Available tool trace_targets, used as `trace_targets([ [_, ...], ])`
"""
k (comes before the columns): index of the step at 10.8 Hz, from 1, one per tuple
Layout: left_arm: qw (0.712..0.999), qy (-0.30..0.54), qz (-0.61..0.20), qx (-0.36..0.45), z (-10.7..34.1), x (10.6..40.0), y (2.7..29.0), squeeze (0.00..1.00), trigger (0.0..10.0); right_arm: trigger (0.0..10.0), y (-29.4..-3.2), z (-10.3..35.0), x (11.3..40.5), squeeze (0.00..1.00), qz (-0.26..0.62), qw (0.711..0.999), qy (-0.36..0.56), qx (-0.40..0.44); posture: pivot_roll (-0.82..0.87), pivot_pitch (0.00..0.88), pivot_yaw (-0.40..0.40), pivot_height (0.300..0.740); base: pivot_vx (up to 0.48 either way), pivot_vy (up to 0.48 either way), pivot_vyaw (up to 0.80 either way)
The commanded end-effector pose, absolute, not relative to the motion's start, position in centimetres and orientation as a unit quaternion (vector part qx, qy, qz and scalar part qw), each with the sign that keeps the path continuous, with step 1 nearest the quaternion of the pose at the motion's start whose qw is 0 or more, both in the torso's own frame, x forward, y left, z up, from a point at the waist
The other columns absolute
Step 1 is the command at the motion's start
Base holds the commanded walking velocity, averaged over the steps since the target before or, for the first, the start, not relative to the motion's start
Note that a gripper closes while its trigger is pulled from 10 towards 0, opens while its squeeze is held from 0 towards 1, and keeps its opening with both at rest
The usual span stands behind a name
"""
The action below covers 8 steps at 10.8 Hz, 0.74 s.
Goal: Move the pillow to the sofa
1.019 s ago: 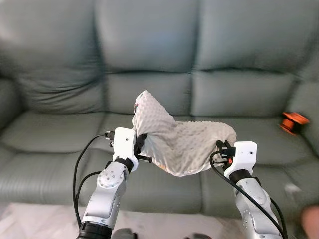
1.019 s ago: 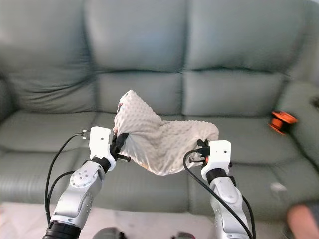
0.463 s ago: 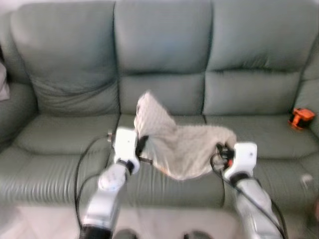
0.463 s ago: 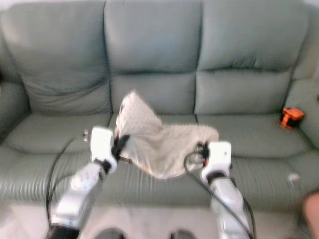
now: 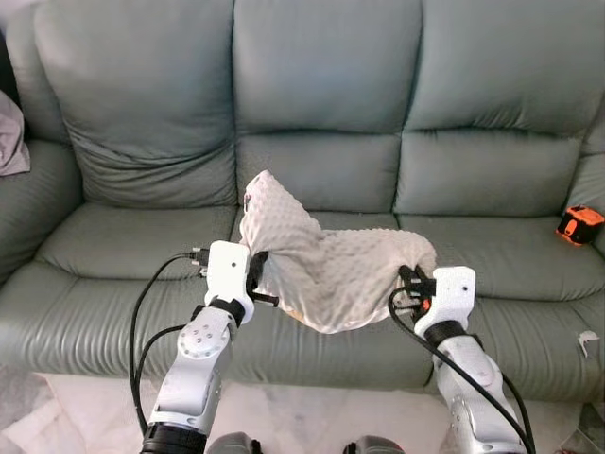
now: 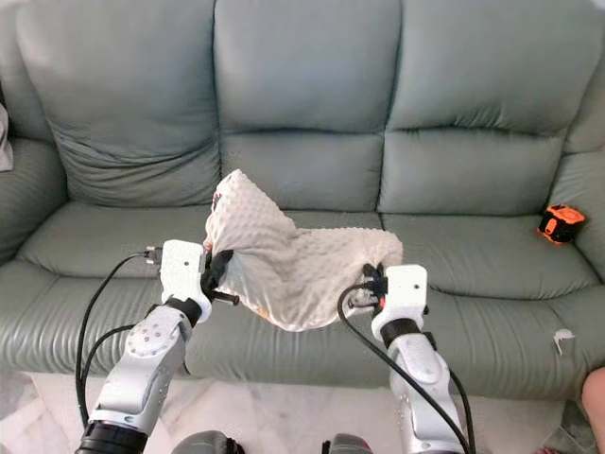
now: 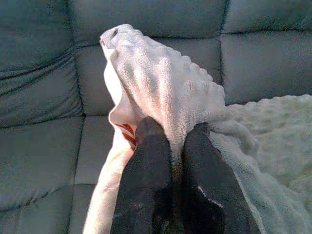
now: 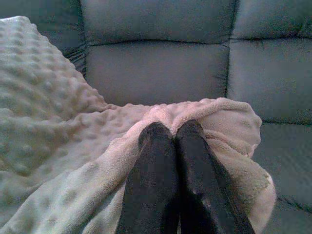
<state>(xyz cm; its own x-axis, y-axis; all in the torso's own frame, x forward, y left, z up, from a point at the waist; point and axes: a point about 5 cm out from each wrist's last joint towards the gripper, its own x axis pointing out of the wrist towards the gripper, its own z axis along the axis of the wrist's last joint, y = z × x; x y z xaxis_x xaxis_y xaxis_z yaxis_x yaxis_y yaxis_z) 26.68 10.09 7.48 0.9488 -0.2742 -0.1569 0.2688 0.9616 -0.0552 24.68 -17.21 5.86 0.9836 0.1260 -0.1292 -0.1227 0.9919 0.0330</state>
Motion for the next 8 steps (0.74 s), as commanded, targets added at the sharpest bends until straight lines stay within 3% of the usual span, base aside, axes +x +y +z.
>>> trace_targets([
  [1,0.988,0.063,-0.138,-0.016,8.3,27.0,10.0,0.0,10.0,10.0,-17.1,6.5,25.1,0.0,0.064,0.997,0.051,0.012,0.01,0.0,0.012,0.74,0.0,0.0,0.0],
  [4,0.989,0.072,-0.128,-0.009,7.7,26.5,10.6,0.0,10.0,10.0,-17.0,6.7,25.0,0.0,0.066,0.996,0.052,0.012,0.01,0.0,0.004,0.731,0.0,0.0,0.0],
  [8,0.992,0.081,-0.088,-0.031,7.9,24.7,13.0,0.0,10.0,10.0,-17.4,7.1,24.2,0.0,0.055,0.997,0.049,0.018,0.01,0.0,0.02,0.662,0.0,0.0,0.0],
])
